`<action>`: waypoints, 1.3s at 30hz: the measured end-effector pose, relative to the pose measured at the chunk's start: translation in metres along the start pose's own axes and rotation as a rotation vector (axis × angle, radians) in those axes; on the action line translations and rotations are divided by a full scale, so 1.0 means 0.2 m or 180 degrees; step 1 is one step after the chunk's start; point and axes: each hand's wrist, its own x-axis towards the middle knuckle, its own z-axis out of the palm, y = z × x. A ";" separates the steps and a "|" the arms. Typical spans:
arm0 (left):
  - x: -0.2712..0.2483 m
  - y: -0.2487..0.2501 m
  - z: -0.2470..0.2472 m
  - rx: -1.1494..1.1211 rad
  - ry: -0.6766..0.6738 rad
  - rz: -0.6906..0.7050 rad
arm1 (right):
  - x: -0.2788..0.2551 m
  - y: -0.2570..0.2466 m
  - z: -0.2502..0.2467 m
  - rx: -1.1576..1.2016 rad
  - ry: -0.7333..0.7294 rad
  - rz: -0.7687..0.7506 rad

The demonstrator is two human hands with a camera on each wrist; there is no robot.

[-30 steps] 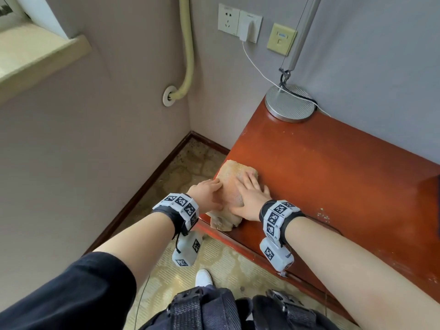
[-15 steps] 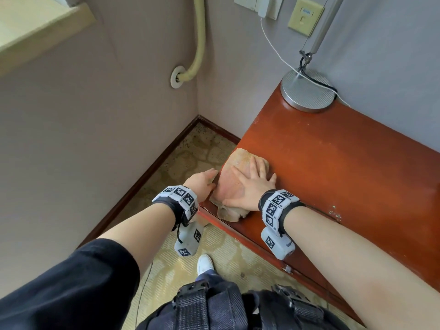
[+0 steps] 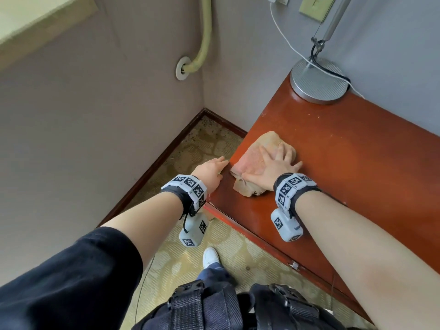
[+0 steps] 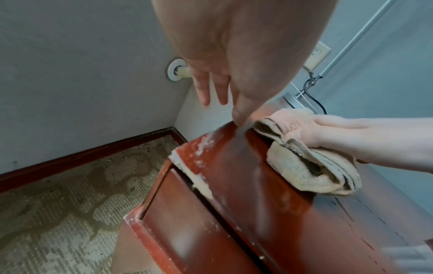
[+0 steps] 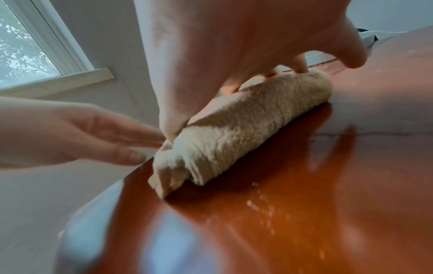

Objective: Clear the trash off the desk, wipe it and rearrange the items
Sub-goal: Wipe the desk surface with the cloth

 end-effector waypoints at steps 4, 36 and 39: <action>0.09 0.08 -0.01 0.0316 0.0035 0.0354 | -0.09 0.02 0.08 -0.0008 0.0082 0.0040; 0.26 0.36 0.15 0.1244 -0.0048 0.0109 | -0.20 0.43 0.19 -0.1021 -0.0062 -0.0905; 0.26 0.36 0.16 0.1246 -0.0043 0.0117 | -0.13 0.49 0.13 -0.0718 -0.0151 -0.0395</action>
